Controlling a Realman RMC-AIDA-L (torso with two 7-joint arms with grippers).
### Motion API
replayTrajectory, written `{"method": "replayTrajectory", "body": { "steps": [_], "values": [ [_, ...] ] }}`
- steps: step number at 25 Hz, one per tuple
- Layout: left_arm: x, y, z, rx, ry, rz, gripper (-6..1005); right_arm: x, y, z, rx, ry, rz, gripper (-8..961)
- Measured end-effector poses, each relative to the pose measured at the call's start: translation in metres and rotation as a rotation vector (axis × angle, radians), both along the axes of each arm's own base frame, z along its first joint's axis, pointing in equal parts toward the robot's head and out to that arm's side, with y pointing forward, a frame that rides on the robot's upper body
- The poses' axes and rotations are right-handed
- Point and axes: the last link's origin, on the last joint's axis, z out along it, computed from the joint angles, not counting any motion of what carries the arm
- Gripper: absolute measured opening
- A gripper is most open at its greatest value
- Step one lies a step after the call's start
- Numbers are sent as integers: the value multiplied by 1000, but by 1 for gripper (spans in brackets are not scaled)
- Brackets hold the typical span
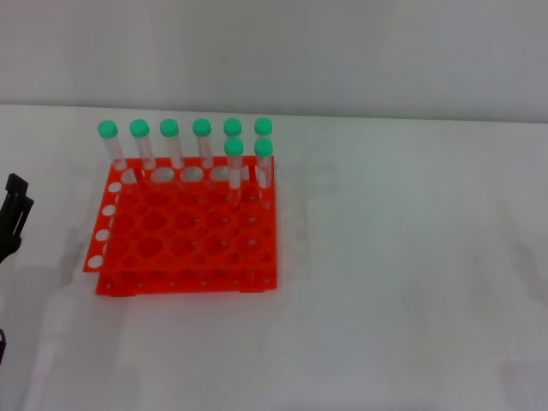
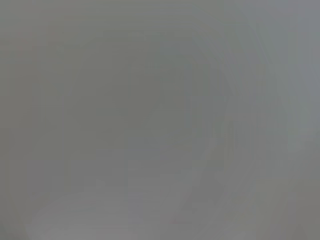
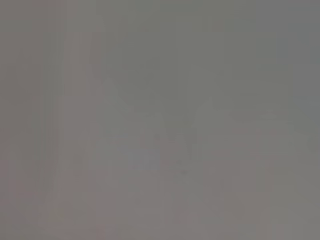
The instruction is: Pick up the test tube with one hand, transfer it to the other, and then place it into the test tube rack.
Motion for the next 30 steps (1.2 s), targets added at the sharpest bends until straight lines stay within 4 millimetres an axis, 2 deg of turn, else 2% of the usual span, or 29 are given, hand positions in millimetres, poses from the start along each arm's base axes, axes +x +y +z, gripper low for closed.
{"method": "replayTrajectory", "body": {
  "steps": [8,19,25,30],
  "values": [
    [-5,-2,1,1,168,32,879,0,-1,0,7,-42,1,811],
    [-2,0,0,-3,172,22,879,1,-2,1,18,-21,-9,810],
    [-1,2,1,3,165,19,879,0,-1,1,10,77,-9,810],
    [0,3,1,6,162,17,879,-2,4,0,7,74,-1,810]
  ]
}}
